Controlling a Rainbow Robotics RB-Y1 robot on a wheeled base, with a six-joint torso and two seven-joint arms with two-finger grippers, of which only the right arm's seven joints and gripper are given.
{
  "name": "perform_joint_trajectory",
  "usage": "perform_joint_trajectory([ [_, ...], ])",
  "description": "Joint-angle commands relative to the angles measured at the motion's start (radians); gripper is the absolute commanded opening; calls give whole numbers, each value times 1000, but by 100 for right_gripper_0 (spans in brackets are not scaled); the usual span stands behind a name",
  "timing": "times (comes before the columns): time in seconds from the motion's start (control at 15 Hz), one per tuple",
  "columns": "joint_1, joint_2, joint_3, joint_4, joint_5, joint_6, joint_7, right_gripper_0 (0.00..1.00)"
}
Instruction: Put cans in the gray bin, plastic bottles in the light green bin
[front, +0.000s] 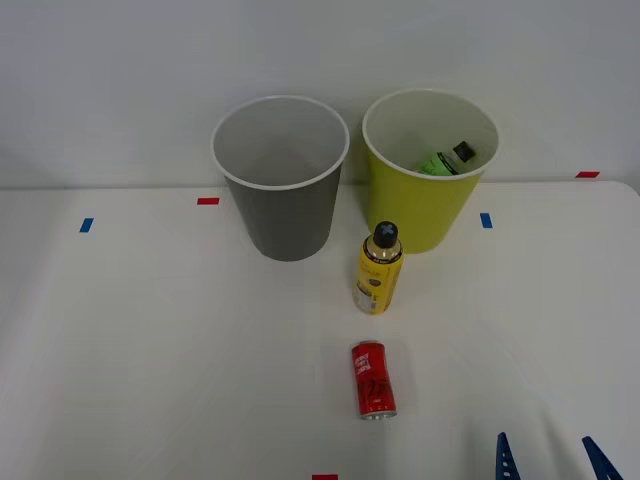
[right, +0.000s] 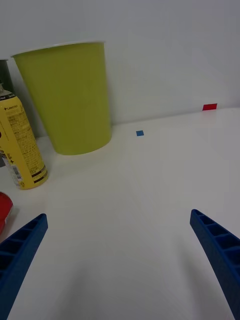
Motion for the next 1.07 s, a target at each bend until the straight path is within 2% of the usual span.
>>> perform_joint_trajectory([
  [0.07, 0, 0, 0, 0, 0, 0, 0, 99],
  [1.07, 0, 0, 0, 0, 0, 0, 0, 99],
])
